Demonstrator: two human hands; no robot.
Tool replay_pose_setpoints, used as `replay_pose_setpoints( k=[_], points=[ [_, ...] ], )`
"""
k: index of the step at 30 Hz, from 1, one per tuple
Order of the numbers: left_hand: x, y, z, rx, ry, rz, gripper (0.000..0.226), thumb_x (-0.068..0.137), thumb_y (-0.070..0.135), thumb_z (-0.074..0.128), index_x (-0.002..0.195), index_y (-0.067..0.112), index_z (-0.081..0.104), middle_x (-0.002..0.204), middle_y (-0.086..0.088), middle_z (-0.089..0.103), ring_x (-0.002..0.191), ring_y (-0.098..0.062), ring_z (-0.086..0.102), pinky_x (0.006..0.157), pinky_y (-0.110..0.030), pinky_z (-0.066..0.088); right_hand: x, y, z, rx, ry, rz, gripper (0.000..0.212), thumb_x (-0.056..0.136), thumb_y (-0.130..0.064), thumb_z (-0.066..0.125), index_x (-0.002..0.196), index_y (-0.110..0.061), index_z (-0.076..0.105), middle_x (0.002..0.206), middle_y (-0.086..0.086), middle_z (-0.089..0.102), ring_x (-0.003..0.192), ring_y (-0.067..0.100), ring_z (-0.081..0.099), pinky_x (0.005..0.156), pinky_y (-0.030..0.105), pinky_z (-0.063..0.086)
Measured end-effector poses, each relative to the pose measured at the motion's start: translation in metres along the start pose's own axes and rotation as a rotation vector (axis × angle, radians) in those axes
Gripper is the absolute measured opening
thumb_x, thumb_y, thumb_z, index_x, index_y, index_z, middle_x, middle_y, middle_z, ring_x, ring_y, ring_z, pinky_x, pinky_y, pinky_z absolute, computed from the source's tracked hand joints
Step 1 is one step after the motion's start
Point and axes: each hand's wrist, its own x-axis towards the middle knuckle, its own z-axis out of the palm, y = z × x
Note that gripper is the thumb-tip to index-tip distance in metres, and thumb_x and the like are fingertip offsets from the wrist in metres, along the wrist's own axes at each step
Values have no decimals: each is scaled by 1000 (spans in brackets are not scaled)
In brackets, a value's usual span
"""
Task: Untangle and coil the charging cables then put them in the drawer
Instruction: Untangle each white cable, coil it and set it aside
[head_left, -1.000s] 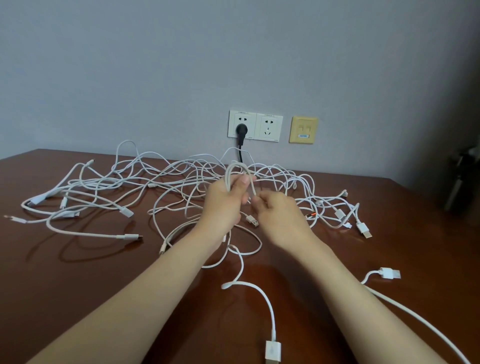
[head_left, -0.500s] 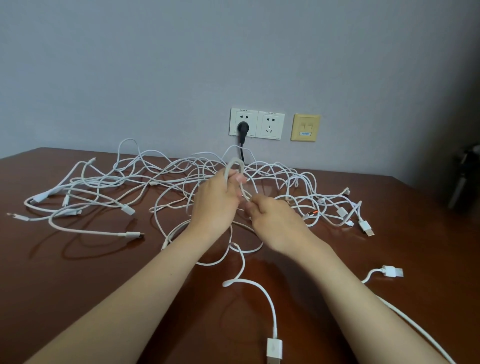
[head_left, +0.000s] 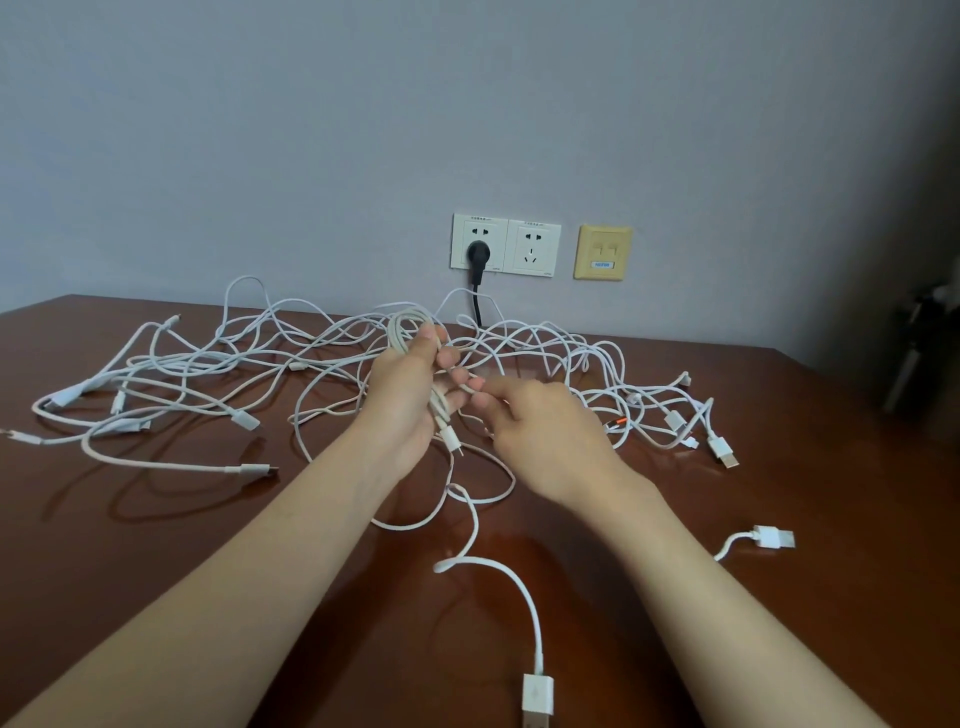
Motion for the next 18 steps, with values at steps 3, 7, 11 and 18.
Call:
replay_pose_setpoints(
  k=[3,7,11,18],
  points=[
    [1,0,0,-11,9,7,28,102,22,32,79,13,43,42,8,37,32,-5,35,41,-16,43,-2,-4,3,-311,105,-32,32,100,-39,32,120,-26,54,108,11,64,102,35,58,68,33,32],
    [5,5,-2,-25,83,37,29,103,23,32,78,14,43,40,9,35,31,-4,28,37,-12,34,-1,-9,4,-243,46,2,46,97,-51,31,103,-15,60,106,12,64,101,34,57,69,32,30],
    [7,6,-2,-11,98,45,29,103,23,32,76,15,42,40,9,34,29,-3,25,33,-11,26,0,-9,0,52,-117,-19,24,97,-35,40,79,-21,46,82,1,57,92,27,53,70,32,34],
    [4,-2,-1,24,84,35,30,102,24,34,75,15,44,49,6,31,32,-4,25,36,-13,27,2,3,-4,-45,-62,79,19,95,-32,46,91,-22,63,98,6,64,99,31,56,77,34,41]
  ],
)
